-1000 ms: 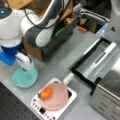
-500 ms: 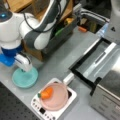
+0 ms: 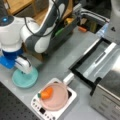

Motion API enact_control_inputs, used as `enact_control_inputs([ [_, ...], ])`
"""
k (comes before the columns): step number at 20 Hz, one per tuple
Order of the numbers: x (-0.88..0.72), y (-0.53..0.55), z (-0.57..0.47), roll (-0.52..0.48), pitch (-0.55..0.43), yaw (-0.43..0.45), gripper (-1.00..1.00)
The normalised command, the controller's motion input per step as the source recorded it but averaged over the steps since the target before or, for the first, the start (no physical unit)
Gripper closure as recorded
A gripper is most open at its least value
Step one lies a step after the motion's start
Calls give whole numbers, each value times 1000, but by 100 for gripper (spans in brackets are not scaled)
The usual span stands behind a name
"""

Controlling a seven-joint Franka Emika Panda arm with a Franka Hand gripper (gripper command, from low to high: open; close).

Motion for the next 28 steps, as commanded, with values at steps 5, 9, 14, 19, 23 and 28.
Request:
enact_control_inputs([
  [5, 232, -62, 31, -109, 108, 63, -100],
  [9, 241, 16, -41, -116, 103, 51, -100],
  [14, 234, 81, -101, -122, 80, 31, -100],
  [19, 189, 70, -37, -130, 64, 17, -100],
  [23, 153, 36, -2, -127, 54, 18, -100],
  [28, 120, 17, 2, -120, 49, 25, -100],
])
